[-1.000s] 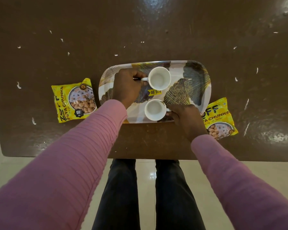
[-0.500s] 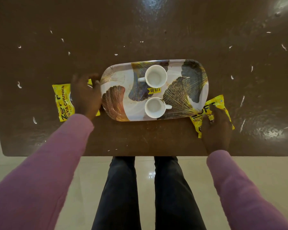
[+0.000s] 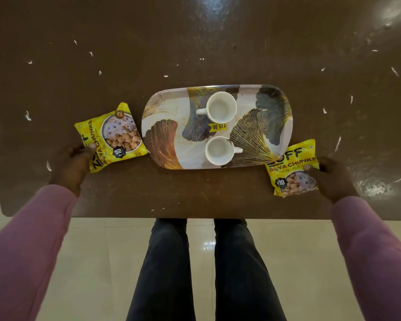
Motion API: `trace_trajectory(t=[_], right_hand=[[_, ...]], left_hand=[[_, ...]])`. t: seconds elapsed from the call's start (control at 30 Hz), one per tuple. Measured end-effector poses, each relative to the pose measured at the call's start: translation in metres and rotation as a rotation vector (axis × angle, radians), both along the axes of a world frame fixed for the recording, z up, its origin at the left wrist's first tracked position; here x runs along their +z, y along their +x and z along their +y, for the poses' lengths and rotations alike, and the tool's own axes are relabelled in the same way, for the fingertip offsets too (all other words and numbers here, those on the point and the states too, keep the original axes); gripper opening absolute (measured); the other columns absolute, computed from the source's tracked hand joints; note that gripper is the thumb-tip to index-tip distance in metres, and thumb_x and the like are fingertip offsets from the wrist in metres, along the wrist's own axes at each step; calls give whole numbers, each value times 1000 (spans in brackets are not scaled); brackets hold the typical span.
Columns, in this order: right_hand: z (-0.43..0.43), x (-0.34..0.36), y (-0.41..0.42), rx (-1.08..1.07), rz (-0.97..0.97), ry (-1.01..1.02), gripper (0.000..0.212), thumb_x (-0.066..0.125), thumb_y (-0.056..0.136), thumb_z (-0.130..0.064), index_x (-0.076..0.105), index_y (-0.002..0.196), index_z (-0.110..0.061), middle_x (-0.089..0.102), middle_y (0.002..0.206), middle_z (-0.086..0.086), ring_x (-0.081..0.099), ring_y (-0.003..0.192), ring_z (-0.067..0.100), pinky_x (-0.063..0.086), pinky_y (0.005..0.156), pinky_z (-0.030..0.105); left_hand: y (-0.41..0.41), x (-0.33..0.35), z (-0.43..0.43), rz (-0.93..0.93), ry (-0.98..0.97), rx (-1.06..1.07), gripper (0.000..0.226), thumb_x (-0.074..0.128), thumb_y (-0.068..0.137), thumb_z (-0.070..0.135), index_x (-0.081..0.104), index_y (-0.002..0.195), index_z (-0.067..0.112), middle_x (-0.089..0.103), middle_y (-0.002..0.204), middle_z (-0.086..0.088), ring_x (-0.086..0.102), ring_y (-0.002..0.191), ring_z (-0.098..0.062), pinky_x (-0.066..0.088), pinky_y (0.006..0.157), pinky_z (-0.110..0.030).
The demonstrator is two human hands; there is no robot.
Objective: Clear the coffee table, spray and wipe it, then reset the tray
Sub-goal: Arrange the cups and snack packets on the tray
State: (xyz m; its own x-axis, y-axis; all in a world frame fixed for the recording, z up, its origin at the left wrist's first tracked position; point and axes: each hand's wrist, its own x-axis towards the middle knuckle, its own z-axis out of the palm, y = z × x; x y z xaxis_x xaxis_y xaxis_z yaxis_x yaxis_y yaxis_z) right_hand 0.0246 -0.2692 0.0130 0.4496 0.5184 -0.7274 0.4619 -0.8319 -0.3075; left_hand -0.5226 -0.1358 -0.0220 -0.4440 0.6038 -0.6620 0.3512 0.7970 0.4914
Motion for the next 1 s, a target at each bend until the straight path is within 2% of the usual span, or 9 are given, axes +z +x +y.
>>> trace_trajectory(t=[0.07,0.13,0.3,0.4,0.53,0.63,0.73,0.9,1.0], right_hand=[[-3,4,6,-35,23,9,8,62,89,-9,68,91,-14,69,91,15,67,81,23,51,68,25],[-8,9,11,-76,9,36,12,60,89,-4,68,92,-13,71,79,6,65,67,5,49,56,14],[-26,25,26,-173,-117,137,16,60,83,-31,69,89,-19,68,83,12,65,79,31,43,52,21],[-17,38,24,-205,-141,236,19,57,87,-27,66,98,-16,70,82,5,63,66,2,42,52,10],[18,49,2,-189,-37,358,18,55,92,-20,65,108,-22,69,77,-24,63,70,-4,47,61,11],[48,39,-18,-131,12,399,20,57,92,-15,66,110,-15,71,82,-15,62,77,-6,49,73,18],[71,24,-37,-81,63,403,22,59,89,-19,67,109,-14,71,92,4,65,79,3,53,77,32],[91,5,-60,-24,55,346,23,57,93,-16,64,114,-8,64,94,3,57,72,5,46,62,10],[98,-3,-69,-34,34,301,26,57,92,-24,65,113,-10,69,103,9,65,87,22,54,78,31]], left_hand=[[25,22,7,-96,16,30,12,68,88,25,60,95,19,60,84,7,58,77,-10,43,74,-29],[32,26,13,-148,44,60,18,60,94,14,48,85,24,54,83,8,53,73,-4,43,70,-27],[30,41,27,-228,181,95,21,46,100,8,49,96,29,66,87,17,64,78,4,55,67,-21],[31,52,31,-182,199,-80,25,45,100,5,50,100,29,69,86,23,64,79,8,53,64,-13],[65,59,43,-198,173,-437,38,46,98,-2,54,94,34,67,85,17,60,75,14,49,69,-11],[105,61,58,-154,185,-735,44,49,92,4,58,89,47,64,90,16,62,91,-8,49,84,-32],[141,59,71,57,268,-1063,24,54,88,10,62,97,30,67,93,-1,60,96,-31,47,85,-42],[175,43,77,144,249,-1148,23,54,93,11,62,101,30,64,100,-6,53,100,-30,45,86,-44],[181,34,74,166,266,-1136,24,58,91,9,62,110,23,56,123,-6,45,119,-31,39,97,-41]])
